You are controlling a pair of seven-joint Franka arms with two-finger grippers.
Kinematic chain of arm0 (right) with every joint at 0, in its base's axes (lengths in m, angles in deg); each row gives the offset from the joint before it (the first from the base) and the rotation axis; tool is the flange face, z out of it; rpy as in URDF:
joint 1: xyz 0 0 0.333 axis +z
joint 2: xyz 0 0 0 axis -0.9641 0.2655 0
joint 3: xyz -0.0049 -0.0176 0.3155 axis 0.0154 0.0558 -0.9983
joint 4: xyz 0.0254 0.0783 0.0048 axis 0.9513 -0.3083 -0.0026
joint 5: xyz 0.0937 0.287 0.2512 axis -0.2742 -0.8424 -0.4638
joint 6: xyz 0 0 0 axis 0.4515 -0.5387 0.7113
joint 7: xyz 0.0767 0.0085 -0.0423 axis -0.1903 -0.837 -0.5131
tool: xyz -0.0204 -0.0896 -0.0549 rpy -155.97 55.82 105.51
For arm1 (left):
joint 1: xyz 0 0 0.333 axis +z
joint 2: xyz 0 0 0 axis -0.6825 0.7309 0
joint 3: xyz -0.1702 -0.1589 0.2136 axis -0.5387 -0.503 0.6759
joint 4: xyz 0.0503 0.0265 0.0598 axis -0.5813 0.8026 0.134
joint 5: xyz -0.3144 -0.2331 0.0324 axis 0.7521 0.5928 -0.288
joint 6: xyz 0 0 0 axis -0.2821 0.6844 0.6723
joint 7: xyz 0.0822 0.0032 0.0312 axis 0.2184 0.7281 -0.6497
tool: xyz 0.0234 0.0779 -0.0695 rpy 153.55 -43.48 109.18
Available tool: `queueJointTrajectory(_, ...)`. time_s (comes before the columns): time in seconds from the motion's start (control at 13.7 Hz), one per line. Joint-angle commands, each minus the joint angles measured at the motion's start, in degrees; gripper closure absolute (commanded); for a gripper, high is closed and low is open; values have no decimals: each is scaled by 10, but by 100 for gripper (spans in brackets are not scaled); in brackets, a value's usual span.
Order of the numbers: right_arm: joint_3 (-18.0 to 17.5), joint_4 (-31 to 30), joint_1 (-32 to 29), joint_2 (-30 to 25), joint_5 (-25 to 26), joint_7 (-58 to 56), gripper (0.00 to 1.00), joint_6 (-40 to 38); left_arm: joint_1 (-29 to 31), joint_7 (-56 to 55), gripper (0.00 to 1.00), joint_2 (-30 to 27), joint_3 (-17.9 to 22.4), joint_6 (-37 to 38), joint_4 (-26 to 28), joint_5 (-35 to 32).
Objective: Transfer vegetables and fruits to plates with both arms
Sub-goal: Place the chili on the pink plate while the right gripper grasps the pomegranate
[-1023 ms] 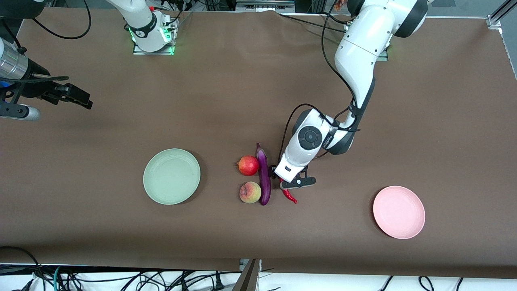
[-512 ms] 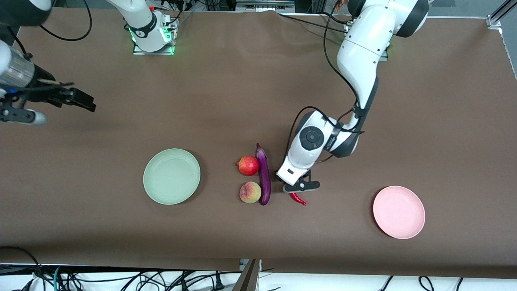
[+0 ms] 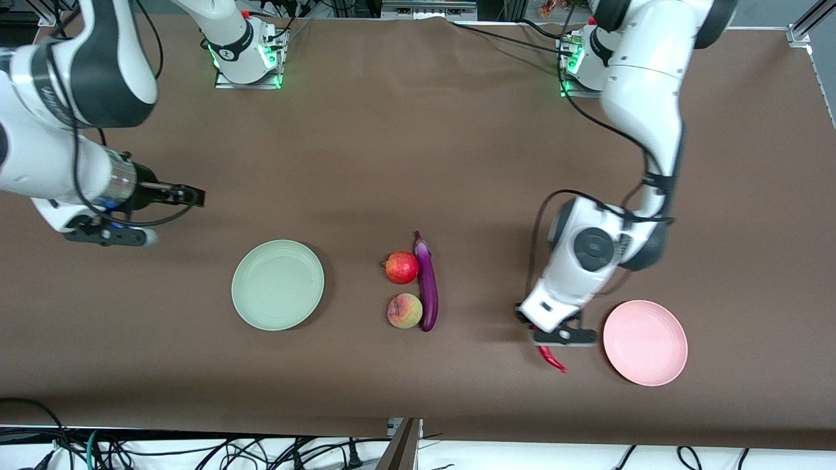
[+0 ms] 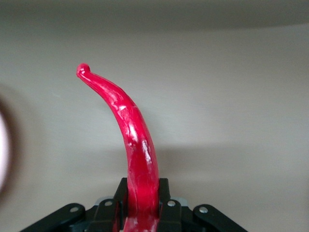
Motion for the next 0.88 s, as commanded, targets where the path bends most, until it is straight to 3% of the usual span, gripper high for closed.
queueJointTrajectory(0.0, -1, 8, 29, 29, -35, 56, 0, 50, 51, 100, 100, -15, -9, 20, 6, -5)
queueJointTrajectory(0.22, -3, 10, 77, 70, -93, 174, 0, 136, 90, 181, 100, -14, -9, 20, 12, -4)
queueJointTrajectory(0.44, -3, 18, 142, 127, -94, 285, 0, 255, 134, 227, 100, -4, -10, 15, 16, -3)
queueJointTrajectory(0.8, -3, 61, 221, 229, -94, 412, 0, 403, 140, 231, 100, 15, -10, 13, 15, 1)
